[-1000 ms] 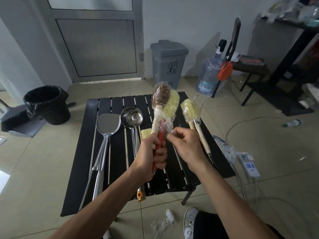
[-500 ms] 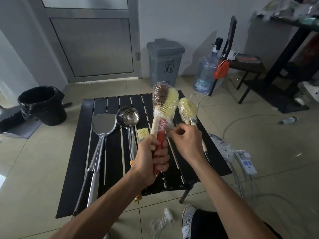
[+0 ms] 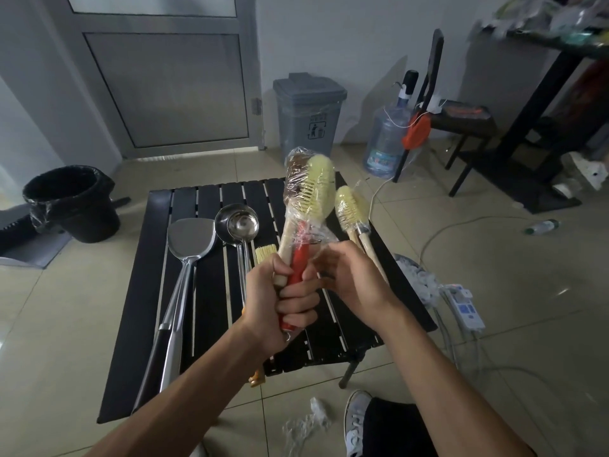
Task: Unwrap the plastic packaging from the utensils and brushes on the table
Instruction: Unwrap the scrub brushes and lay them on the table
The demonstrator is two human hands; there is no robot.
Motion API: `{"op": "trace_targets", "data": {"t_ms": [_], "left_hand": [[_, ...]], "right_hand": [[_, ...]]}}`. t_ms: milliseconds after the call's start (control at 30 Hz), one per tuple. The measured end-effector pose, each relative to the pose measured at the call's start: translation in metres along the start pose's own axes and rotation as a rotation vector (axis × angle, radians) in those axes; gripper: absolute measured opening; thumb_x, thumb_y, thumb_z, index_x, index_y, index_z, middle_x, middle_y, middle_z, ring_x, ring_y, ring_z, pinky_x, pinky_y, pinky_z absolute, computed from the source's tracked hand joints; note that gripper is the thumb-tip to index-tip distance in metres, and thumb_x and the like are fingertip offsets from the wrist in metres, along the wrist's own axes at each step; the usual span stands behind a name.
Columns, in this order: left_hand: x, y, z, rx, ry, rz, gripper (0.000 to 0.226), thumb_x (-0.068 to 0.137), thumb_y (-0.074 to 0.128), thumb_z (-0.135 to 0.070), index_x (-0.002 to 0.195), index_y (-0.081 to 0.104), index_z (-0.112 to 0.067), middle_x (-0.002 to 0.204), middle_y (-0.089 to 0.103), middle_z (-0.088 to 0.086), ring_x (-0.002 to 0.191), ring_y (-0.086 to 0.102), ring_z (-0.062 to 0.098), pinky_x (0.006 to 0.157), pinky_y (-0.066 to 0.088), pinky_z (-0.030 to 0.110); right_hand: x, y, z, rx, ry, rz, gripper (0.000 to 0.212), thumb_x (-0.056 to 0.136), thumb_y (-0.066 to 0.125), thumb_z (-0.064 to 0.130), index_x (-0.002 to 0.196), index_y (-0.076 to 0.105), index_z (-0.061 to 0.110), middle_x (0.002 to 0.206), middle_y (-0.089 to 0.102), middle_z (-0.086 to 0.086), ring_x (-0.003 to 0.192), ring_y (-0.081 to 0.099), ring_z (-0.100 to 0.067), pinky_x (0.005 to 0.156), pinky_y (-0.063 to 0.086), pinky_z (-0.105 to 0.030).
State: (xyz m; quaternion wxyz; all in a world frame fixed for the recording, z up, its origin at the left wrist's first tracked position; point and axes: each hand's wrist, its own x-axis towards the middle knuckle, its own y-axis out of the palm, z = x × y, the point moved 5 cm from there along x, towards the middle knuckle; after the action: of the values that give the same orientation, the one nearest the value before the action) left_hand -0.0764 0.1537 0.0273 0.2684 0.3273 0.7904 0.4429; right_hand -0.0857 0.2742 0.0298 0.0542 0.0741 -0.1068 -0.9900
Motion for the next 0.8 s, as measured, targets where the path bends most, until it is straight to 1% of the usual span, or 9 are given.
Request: {"op": "trace_targets", "data": {"t_ms": [100, 167, 233, 300, 400, 533, 633, 733, 800], "left_hand": [[-0.001, 0.001, 0.002, -0.040, -0.009, 0.002, 0.024, 0.087, 0.035, -0.024, 0.077, 0.052, -0.010, 0.051, 0.030, -0.009, 0.037, 0.022, 0.005, 0.029, 0.032, 0.016], [-0.002, 0.002, 0.002, -0.069, -0.011, 0.008, 0.025, 0.086, 0.037, -0.024, 0.076, 0.054, -0.009, 0.053, 0.027, -0.009, 0.037, 0.021, 0.005, 0.029, 0.032, 0.016], [-0.003, 0.002, -0.001, -0.084, -0.004, 0.014, 0.022, 0.084, 0.042, -0.023, 0.075, 0.055, -0.008, 0.051, 0.030, -0.009, 0.037, 0.021, 0.005, 0.028, 0.031, 0.017], [-0.003, 0.000, -0.002, -0.068, -0.009, 0.026, 0.016, 0.080, 0.049, -0.022, 0.076, 0.055, -0.008, 0.049, 0.035, -0.008, 0.036, 0.022, 0.005, 0.028, 0.031, 0.017], [0.000, -0.005, -0.002, -0.021, -0.013, 0.029, 0.022, 0.084, 0.045, -0.023, 0.082, 0.057, -0.004, 0.051, 0.040, -0.005, 0.034, 0.033, 0.005, 0.030, 0.035, 0.019], [0.003, -0.017, -0.005, 0.153, -0.009, -0.179, 0.028, 0.083, 0.043, -0.029, 0.077, 0.060, -0.007, 0.058, 0.045, -0.001, 0.038, 0.039, 0.009, 0.035, 0.038, 0.021], [0.000, -0.025, -0.008, 0.405, -0.017, -0.372, 0.029, 0.086, 0.048, -0.033, 0.070, 0.060, -0.012, 0.058, 0.049, 0.000, 0.041, 0.040, 0.010, 0.037, 0.037, 0.022], [-0.002, -0.027, -0.015, 0.579, 0.075, -0.520, 0.028, 0.097, 0.053, -0.037, 0.088, 0.056, -0.010, 0.059, 0.052, -0.001, 0.042, 0.044, 0.009, 0.036, 0.035, 0.023], [-0.003, -0.025, -0.022, 0.793, 0.206, -0.612, 0.027, 0.097, 0.060, -0.038, 0.101, 0.054, -0.012, 0.071, 0.058, 0.001, 0.048, 0.051, 0.010, 0.038, 0.039, 0.024]], "right_hand": [[-0.003, 0.013, -0.002, -0.005, -0.007, 0.099, 0.069, 0.105, 0.038, 0.047, 0.121, 0.053, -0.018, 0.103, 0.058, -0.020, 0.104, 0.054, -0.027, 0.097, 0.038, -0.045], [-0.004, 0.018, -0.002, -0.019, -0.022, 0.125, 0.073, 0.103, 0.044, 0.050, 0.116, 0.053, -0.021, 0.106, 0.056, -0.017, 0.105, 0.052, -0.027, 0.100, 0.037, -0.045], [-0.005, 0.024, 0.002, -0.108, -0.057, 0.087, 0.062, 0.099, 0.050, 0.055, 0.101, 0.069, -0.005, 0.092, 0.060, -0.011, 0.095, 0.057, -0.020, 0.095, 0.040, -0.038], [-0.004, 0.025, 0.005, -0.252, -0.127, -0.016, 0.044, 0.100, 0.051, 0.055, 0.072, 0.071, 0.027, 0.073, 0.060, 0.008, 0.079, 0.059, -0.006, 0.089, 0.042, -0.030], [-0.003, 0.022, 0.003, -0.346, -0.219, -0.156, 0.047, 0.109, 0.044, 0.044, 0.069, 0.060, 0.025, 0.063, 0.054, 0.013, 0.067, 0.054, -0.006, 0.078, 0.045, -0.026], [-0.004, 0.019, 0.002, -0.673, -0.328, -0.307, 0.041, 0.111, 0.043, 0.032, 0.080, 0.058, 0.011, 0.064, 0.055, 0.007, 0.059, 0.052, -0.008, 0.060, 0.049, -0.032], [-0.006, 0.022, 0.005, -0.914, -0.398, -0.400, 0.031, 0.110, 0.045, 0.023, 0.083, 0.056, 0.014, 0.073, 0.055, 0.008, 0.062, 0.053, -0.007, 0.057, 0.045, -0.021], [-0.005, 0.027, 0.004, -1.014, -0.382, -0.393, 0.025, 0.111, 0.042, 0.023, 0.088, 0.053, 0.017, 0.084, 0.052, 0.008, 0.069, 0.053, -0.004, 0.061, 0.046, -0.021], [-0.006, 0.031, 0.005, -1.048, -0.385, -0.368, 0.020, 0.109, 0.045, 0.020, 0.090, 0.050, 0.016, 0.089, 0.051, 0.004, 0.072, 0.053, -0.009, 0.062, 0.046, -0.027]]}}
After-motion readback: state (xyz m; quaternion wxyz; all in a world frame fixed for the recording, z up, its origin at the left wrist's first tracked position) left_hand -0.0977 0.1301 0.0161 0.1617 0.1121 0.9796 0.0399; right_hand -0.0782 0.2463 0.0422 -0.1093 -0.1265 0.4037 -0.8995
